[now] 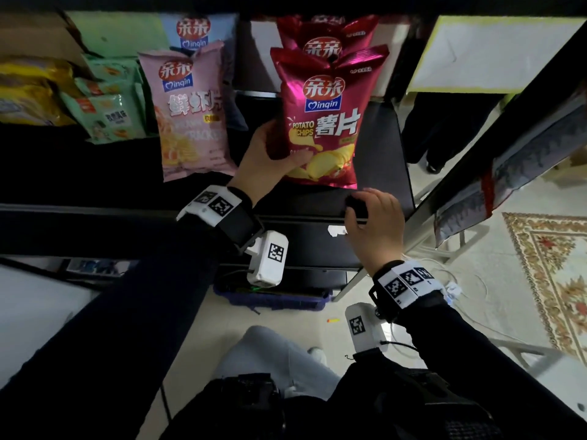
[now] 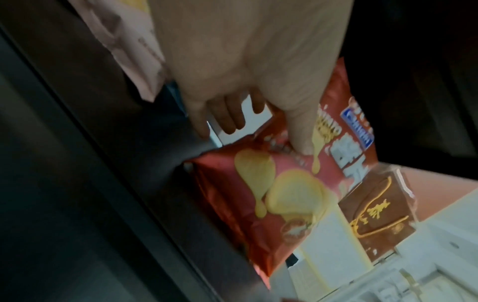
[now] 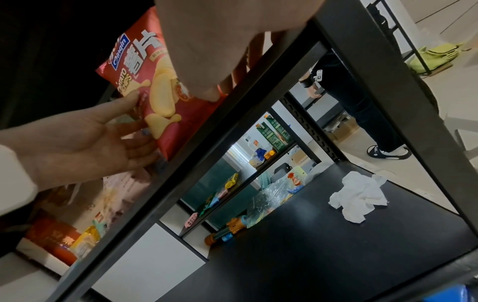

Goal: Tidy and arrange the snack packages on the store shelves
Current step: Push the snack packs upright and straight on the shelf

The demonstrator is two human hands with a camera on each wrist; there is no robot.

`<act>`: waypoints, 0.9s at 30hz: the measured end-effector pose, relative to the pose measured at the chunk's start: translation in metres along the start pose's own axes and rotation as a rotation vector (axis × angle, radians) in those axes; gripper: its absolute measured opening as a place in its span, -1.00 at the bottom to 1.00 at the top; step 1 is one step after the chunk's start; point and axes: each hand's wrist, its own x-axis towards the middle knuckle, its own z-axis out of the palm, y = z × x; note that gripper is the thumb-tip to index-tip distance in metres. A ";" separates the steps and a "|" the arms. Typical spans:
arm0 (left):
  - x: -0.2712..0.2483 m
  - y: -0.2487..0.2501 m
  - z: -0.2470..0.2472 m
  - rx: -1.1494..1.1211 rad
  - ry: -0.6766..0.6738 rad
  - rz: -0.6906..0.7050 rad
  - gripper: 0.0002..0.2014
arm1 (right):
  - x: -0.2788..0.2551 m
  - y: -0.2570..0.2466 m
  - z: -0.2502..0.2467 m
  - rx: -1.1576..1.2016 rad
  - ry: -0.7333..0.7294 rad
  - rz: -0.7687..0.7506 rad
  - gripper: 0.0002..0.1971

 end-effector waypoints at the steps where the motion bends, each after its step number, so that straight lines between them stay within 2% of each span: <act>1: -0.003 0.001 -0.008 -0.017 0.021 0.032 -0.25 | -0.003 -0.002 -0.002 0.029 0.047 -0.025 -0.79; 4: -0.013 -0.001 -0.042 -0.048 0.161 0.097 -0.49 | -0.008 -0.021 -0.004 0.150 0.095 -0.137 -0.85; 7: -0.020 -0.012 -0.091 -0.096 0.299 0.110 -0.75 | 0.002 -0.060 0.008 0.324 -0.043 -0.231 -0.81; 10: -0.014 -0.020 -0.142 -0.119 0.410 0.054 -0.84 | 0.020 -0.117 0.030 0.412 -0.164 -0.324 -0.74; 12: -0.001 -0.026 -0.170 -0.066 0.459 0.033 -0.80 | 0.033 -0.157 0.049 0.491 -0.209 -0.330 -0.66; 14: 0.017 -0.035 -0.188 -0.040 0.387 -0.033 -0.61 | 0.048 -0.190 0.068 0.630 -0.224 -0.195 -0.53; 17: 0.033 -0.044 -0.196 -0.078 0.127 -0.174 -0.35 | 0.072 -0.214 0.093 0.698 -0.281 0.122 -0.29; 20: 0.040 -0.052 -0.195 -0.009 -0.139 -0.169 -0.31 | 0.082 -0.211 0.109 0.666 -0.295 0.314 -0.13; 22: 0.043 -0.056 -0.195 0.053 -0.221 -0.122 -0.27 | 0.080 -0.206 0.113 0.704 -0.270 0.359 -0.16; 24: 0.044 -0.057 -0.199 0.027 -0.271 -0.082 -0.27 | 0.075 -0.205 0.111 0.751 -0.274 0.327 -0.27; 27: 0.039 -0.056 -0.209 -0.004 -0.312 -0.031 -0.24 | 0.064 -0.206 0.105 0.902 -0.360 0.293 -0.38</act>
